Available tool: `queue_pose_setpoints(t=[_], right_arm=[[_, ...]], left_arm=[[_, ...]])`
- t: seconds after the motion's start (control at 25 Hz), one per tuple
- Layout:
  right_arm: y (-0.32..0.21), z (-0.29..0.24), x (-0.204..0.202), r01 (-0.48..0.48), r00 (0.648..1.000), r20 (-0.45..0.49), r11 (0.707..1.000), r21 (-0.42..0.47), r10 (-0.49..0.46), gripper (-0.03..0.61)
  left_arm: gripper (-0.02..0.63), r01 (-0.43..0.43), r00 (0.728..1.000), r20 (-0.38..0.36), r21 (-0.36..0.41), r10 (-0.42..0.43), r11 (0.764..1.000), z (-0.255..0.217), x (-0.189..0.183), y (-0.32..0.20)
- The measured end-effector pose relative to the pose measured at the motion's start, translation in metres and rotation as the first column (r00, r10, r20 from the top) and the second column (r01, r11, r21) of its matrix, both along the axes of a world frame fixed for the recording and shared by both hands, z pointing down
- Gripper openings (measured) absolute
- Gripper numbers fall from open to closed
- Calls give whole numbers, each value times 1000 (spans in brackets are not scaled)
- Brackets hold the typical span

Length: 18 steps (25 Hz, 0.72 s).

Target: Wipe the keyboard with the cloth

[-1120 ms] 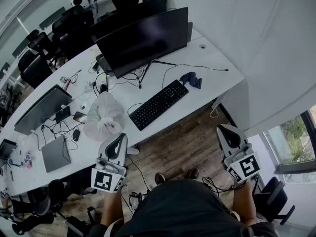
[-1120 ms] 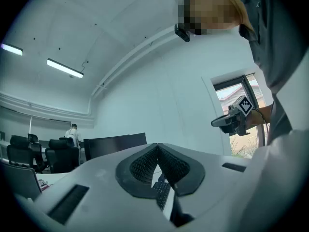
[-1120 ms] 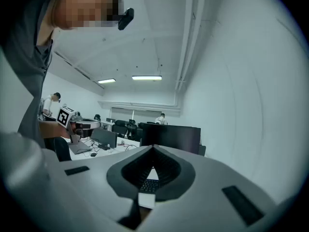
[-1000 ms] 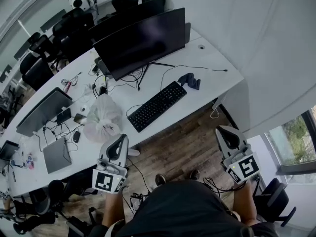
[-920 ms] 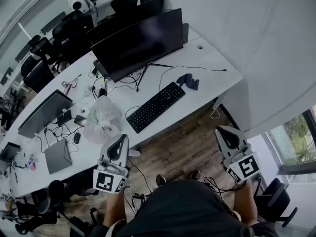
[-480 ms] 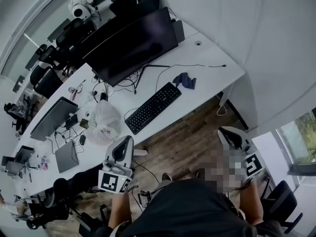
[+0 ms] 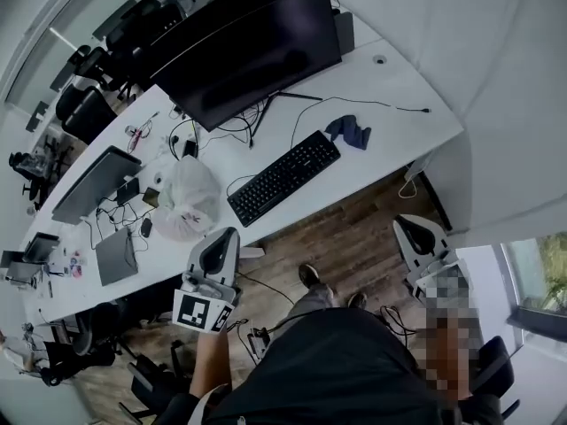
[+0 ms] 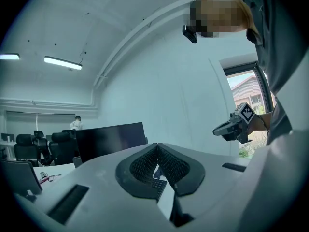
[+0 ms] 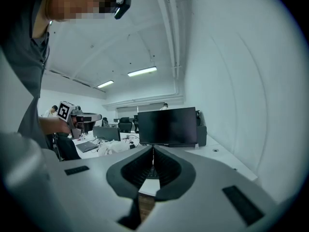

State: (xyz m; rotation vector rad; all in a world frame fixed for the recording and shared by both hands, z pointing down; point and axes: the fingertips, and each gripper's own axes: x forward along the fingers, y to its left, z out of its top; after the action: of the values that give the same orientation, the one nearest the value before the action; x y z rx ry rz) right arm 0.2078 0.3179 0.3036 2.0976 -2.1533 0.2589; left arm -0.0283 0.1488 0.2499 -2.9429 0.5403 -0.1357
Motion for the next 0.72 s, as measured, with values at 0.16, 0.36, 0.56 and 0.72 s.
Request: queue_pose_setpoints(t=[0.16, 0.36, 0.56, 0.72], right_arm=[[-34, -4, -6, -5, 1000, 5, 1000, -30, 5, 9], [-85, 4, -10, 2, 1000, -22, 993, -117, -5, 9], [-136, 42, 10, 13, 1000, 26, 970, -243, -7, 9], [-181, 70, 58, 42, 999, 37, 949, -313, -32, 11]], left_arm=[[5, -7, 999, -36, 17, 7, 1000, 4, 6, -34], [5, -50, 994, -97, -21, 48, 999, 5, 14, -80], [5, -32, 989, -145, -43, 26, 999, 9, 20, -130], [5, 79, 991, -97, -99, -89, 992, 27, 21, -159]])
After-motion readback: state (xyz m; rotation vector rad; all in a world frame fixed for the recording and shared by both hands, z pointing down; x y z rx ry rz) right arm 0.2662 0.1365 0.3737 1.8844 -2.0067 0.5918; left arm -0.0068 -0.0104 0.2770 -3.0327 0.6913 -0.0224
